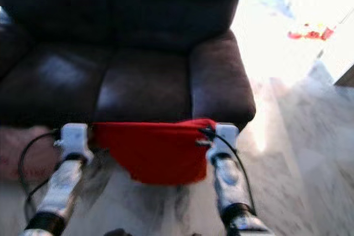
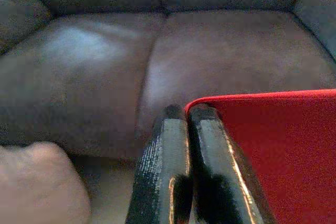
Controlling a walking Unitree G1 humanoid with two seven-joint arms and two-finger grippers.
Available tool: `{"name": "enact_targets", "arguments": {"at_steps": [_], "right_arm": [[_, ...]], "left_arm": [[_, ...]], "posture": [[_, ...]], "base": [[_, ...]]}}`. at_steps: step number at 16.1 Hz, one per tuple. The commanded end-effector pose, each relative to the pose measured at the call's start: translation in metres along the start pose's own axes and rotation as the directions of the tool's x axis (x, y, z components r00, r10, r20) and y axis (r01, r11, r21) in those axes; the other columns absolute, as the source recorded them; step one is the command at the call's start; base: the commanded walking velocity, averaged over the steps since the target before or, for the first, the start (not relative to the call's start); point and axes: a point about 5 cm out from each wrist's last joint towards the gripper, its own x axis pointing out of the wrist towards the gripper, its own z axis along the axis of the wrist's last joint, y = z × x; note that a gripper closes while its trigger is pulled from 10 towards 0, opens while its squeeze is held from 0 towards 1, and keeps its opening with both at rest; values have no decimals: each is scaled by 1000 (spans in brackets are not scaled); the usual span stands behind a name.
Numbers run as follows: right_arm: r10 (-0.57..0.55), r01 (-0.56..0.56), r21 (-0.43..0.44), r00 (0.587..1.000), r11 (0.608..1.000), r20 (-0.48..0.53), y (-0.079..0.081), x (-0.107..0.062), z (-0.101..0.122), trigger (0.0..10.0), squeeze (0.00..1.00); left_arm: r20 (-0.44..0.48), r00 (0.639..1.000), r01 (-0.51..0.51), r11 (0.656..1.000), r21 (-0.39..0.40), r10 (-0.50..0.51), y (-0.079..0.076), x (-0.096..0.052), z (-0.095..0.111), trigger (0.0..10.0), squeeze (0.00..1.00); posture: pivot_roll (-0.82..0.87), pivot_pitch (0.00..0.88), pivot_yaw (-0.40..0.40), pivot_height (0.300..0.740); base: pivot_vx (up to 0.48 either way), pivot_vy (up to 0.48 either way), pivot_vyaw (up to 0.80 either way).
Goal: Move the pillow to the sofa from floor
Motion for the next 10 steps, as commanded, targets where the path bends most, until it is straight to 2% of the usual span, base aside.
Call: {"name": "enact_targets", "arguments": {"at_steps": [1, 10], "right_arm": [[-80, 79, 11, 995, 997, 64, -20, 1, 13, 10000, 0], [-83, 83, 12, 994, 997, 68, -20, 0, 13, 10000, 0]], "left_arm": [[128, 990, -53, 998, -37, 57, 8, 12, 31, 10000, 0], [131, 990, -46, 998, -37, 51, 8, 12, 32, 10000, 0]], "posture": [[82, 46, -34, 740], [84, 46, -34, 740]], "base": [[274, 0, 0], [275, 0, 0]]}}
